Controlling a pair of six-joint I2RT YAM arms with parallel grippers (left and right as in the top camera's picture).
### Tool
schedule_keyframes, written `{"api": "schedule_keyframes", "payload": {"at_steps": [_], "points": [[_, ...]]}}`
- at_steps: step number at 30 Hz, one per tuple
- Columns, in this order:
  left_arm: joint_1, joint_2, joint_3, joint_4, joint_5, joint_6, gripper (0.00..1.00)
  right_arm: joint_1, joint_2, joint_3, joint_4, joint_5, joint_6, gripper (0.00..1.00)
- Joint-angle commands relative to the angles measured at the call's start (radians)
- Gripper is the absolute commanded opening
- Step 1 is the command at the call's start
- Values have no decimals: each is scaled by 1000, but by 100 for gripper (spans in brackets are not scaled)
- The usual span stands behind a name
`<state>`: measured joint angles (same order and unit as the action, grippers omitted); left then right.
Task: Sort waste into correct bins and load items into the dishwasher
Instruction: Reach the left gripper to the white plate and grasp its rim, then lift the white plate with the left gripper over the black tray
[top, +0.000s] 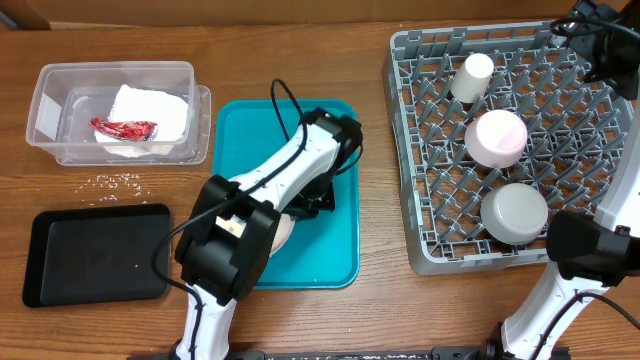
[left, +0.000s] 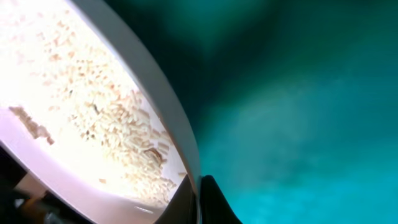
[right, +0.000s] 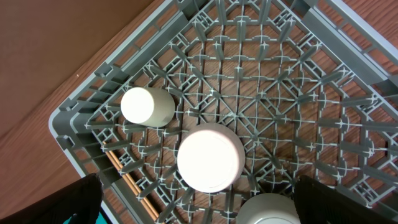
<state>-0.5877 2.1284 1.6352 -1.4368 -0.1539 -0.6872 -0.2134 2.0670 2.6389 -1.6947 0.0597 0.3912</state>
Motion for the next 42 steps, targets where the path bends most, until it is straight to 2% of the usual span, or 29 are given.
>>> {"api": "schedule_keyframes", "payload": {"at_steps": [1, 10, 21, 27, 33, 42], "points": [[8, 3, 95, -59, -68, -61, 4, 3, -29, 18, 2, 10, -5, 100], [134, 1, 228, -228, -119, -99, 4, 3, -29, 18, 2, 10, -5, 100], [459, -86, 247, -250, -103, -29, 4, 3, -29, 18, 2, 10, -5, 100], [655, -188, 247, -171, 69, 123, 4, 3, -29, 18, 2, 10, -5, 100], [838, -209, 245, -129, 210, 201, 4, 3, -29, 18, 2, 10, -5, 100], [1004, -206, 245, -99, 354, 293, 4, 3, -29, 18, 2, 10, -5, 100]]}}
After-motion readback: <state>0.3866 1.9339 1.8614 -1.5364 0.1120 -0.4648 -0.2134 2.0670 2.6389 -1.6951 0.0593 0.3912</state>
